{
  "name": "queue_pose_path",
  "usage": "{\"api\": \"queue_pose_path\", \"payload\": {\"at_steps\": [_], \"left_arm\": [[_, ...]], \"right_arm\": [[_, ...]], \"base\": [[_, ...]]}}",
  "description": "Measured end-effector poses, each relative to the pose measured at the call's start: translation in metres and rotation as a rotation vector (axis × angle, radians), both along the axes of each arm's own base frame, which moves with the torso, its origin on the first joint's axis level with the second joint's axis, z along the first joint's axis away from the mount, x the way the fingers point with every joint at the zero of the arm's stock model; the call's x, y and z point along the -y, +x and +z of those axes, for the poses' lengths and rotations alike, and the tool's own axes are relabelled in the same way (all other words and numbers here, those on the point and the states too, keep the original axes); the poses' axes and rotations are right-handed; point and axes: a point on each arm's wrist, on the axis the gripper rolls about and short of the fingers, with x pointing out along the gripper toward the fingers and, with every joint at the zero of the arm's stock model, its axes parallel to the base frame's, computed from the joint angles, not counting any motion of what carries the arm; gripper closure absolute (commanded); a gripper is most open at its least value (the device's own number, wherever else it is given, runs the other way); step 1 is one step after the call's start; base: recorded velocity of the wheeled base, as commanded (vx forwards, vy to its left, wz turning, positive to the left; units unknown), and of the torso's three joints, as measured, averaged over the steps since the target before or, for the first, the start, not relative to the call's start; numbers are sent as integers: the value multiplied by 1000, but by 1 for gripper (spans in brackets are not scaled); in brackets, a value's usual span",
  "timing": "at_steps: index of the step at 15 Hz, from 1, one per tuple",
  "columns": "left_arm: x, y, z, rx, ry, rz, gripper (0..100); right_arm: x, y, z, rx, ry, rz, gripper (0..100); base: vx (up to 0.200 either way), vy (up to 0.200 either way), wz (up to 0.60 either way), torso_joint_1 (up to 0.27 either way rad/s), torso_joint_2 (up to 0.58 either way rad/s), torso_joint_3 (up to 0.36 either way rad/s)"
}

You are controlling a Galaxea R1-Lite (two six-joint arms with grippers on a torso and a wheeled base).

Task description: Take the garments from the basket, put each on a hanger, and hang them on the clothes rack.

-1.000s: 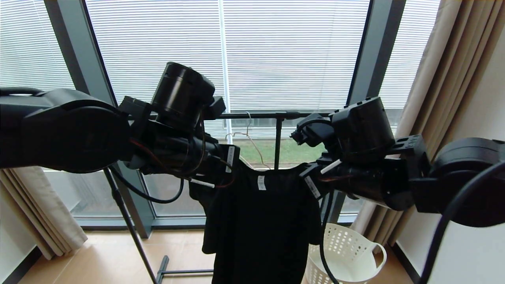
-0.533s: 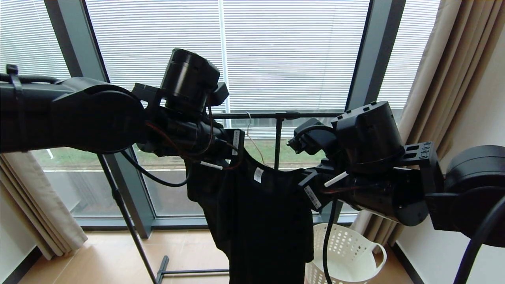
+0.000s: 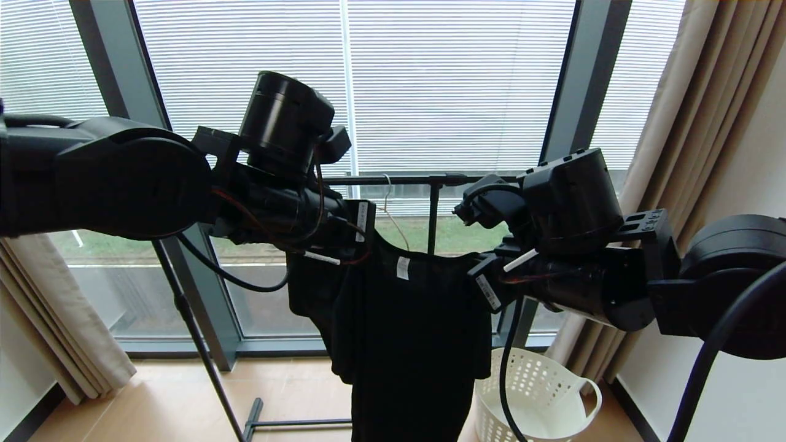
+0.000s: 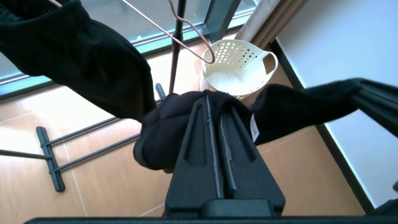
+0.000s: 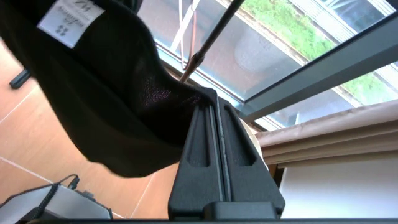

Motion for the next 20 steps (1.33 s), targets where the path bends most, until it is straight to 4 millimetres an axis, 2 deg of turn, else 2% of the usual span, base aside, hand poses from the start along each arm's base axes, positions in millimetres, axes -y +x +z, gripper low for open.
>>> {"api": "queue_pose_path", "payload": {"at_steps": [6, 10, 20], "left_arm": [[-5, -9, -5, -21, 14, -3, 100], [-9, -13, -17, -59, 40, 0, 100], [-13, -17, -23, -78, 54, 2, 100]], "right_arm": [[2, 4, 2, 18, 16, -13, 100], [12, 14, 11, 45, 39, -56, 100], [18, 20, 15, 54, 46, -79, 100]], "base": [[0, 0, 0, 0, 0, 0], [0, 0, 0, 0, 0, 0], [0, 0, 0, 0, 0, 0]]}}
